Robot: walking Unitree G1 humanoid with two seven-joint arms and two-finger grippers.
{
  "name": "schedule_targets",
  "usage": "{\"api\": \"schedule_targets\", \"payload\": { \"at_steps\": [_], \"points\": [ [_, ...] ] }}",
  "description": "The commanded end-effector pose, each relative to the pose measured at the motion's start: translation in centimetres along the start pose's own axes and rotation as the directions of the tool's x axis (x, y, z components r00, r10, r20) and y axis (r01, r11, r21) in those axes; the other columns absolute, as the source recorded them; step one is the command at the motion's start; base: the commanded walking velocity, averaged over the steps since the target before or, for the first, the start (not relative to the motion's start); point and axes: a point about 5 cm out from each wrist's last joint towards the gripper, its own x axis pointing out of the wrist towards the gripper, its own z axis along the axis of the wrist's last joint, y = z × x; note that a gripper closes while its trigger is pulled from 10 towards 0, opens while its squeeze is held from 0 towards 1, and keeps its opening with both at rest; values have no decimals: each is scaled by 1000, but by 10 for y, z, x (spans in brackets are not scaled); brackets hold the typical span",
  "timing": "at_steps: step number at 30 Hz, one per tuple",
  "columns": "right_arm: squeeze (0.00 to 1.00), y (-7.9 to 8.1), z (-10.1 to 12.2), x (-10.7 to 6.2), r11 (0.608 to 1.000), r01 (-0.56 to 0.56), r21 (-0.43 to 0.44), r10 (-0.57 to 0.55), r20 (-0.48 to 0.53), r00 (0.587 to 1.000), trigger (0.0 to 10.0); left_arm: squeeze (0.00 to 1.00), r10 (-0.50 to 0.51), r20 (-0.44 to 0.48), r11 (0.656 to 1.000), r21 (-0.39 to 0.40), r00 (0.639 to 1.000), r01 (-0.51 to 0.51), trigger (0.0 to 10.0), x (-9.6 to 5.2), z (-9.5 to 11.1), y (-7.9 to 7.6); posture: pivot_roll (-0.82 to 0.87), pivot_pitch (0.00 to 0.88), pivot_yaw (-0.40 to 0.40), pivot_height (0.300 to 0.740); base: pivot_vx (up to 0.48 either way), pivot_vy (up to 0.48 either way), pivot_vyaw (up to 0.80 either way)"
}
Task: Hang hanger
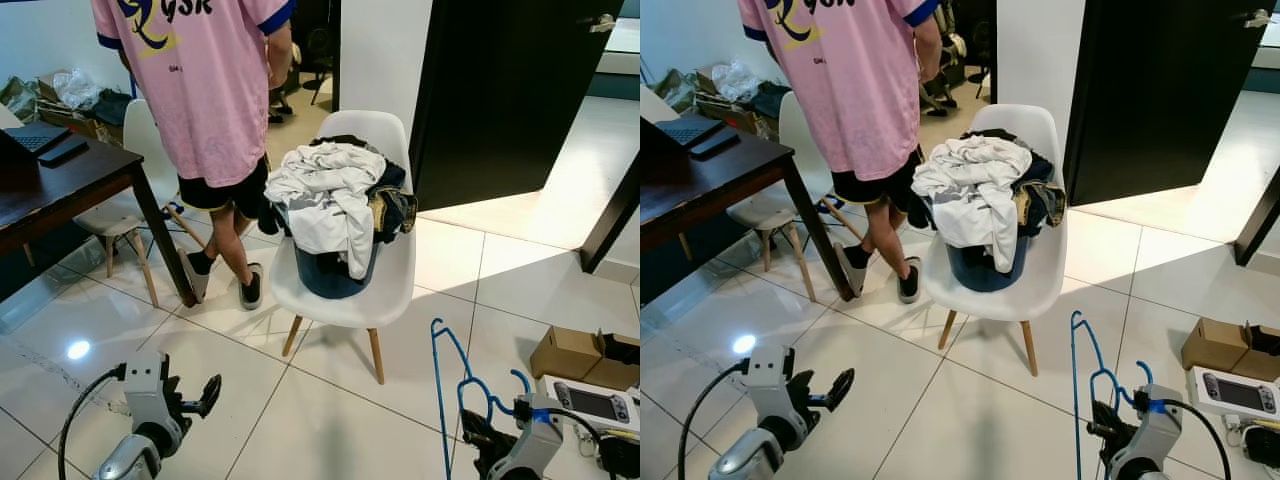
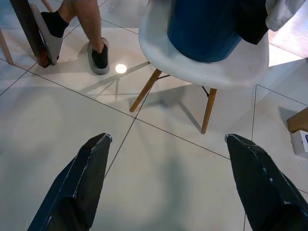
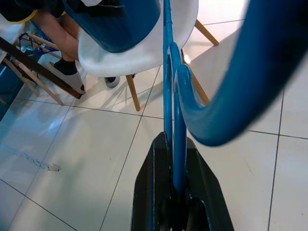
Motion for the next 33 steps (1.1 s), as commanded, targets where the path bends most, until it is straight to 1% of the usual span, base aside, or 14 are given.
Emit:
{"api": "schedule_targets", "payload": {
  "at_steps": [1, 33],
  "points": [
    [0, 1, -3, 0, 1000, -1, 14, 1, -9, 1000, 10000, 0, 12, -12, 1000, -1, 1000, -12, 10000, -3, -1, 5, -56, 0, 27, 740, 0, 0, 0],
    [0, 0, -1, 0, 1000, -2, 14, 2, -7, 1000, 10000, 0, 12, -7, 1000, -3, 1000, -12, 10000, -2, 1, 5, -20, 0, 15, 740, 0, 0, 0]
  ]
}}
